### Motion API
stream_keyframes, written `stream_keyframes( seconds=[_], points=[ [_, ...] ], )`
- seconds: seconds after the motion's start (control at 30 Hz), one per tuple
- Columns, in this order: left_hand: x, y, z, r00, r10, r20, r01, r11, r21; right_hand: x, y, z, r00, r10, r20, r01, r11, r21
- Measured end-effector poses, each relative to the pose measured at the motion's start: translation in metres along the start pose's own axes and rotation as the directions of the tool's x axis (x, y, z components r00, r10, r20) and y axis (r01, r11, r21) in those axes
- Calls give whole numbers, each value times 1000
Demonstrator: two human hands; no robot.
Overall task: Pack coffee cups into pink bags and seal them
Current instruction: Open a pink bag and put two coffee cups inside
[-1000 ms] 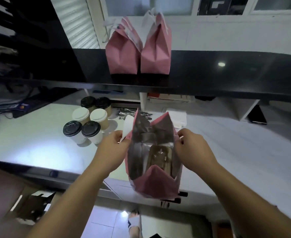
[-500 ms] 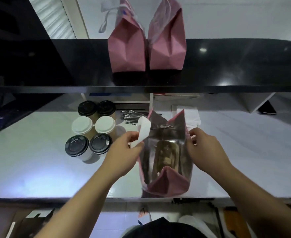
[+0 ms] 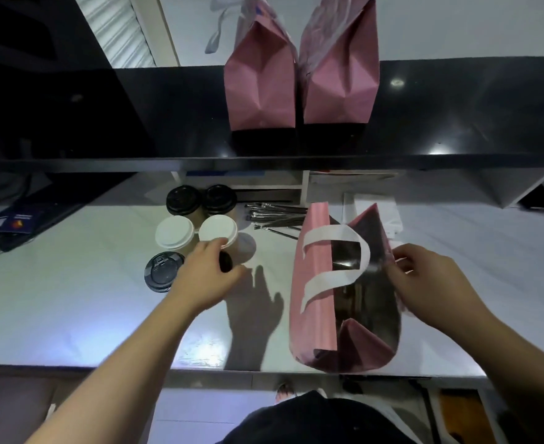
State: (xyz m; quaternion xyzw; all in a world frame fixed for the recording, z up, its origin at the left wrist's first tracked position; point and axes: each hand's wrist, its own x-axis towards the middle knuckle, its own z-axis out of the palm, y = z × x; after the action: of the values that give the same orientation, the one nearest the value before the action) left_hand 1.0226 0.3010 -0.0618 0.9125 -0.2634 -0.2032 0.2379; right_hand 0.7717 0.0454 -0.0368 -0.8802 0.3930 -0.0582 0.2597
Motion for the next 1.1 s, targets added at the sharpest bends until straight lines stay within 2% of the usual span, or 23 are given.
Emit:
stream_keyframes(
  seconds=[0.03, 0.07, 0.17, 0.43, 0.6, 0.67, 0.73, 0.83, 0.9, 0.97, 1.03, 1.1],
  points=[
    [6, -8, 3, 998, -41, -57, 51, 984, 170, 0, 1, 1, 1000, -1, 0, 1, 1000, -6],
    [12, -15, 6, 994, -79, -80, 97, 962, 255, 0, 2, 1, 1000, -3, -2, 3, 1000, -8],
    [20, -27, 17, 993, -86, -85, 112, 913, 392, 0, 3, -1, 1000, -13, -5, 13, 1000, 3],
    [17, -30, 27, 986, -130, -104, 162, 895, 417, -1, 5, -4, 999, -32, 20, 32, 999, 23],
    [-13, 5, 3, 985, -131, -108, 164, 902, 399, -2, 5, -4, 997, -76, -9, 76, 997, 4],
    [-30, 33, -19, 986, -43, -162, 93, 945, 315, -1, 5, -4, 996, -84, -5, 84, 996, -6],
    [-48, 68, -46, 965, 117, -236, -64, 973, 224, 0, 4, -4, 995, -95, 7, 95, 995, -8],
    [-70, 128, -78, 884, 379, -272, -348, 924, 157, 1, 2, -5, 994, -105, 42, 105, 994, -3],
    [-75, 166, -81, 844, 498, -200, -485, 867, 110, 0, 2, -8, 992, -107, 63, 105, 994, 27],
    [-70, 195, -68, 815, 574, -78, -563, 817, 125, -1, 2, -11, 990, -127, 64, 122, 990, 75],
    [-56, 214, -47, 819, 570, 66, -571, 799, 191, -2, 2, -13, 987, -145, 72, 139, 987, 81],
    [-41, 222, -30, 849, 497, 178, -527, 815, 240, -1, 2, -14, 987, -130, 97, 127, 991, 45]
  ],
)
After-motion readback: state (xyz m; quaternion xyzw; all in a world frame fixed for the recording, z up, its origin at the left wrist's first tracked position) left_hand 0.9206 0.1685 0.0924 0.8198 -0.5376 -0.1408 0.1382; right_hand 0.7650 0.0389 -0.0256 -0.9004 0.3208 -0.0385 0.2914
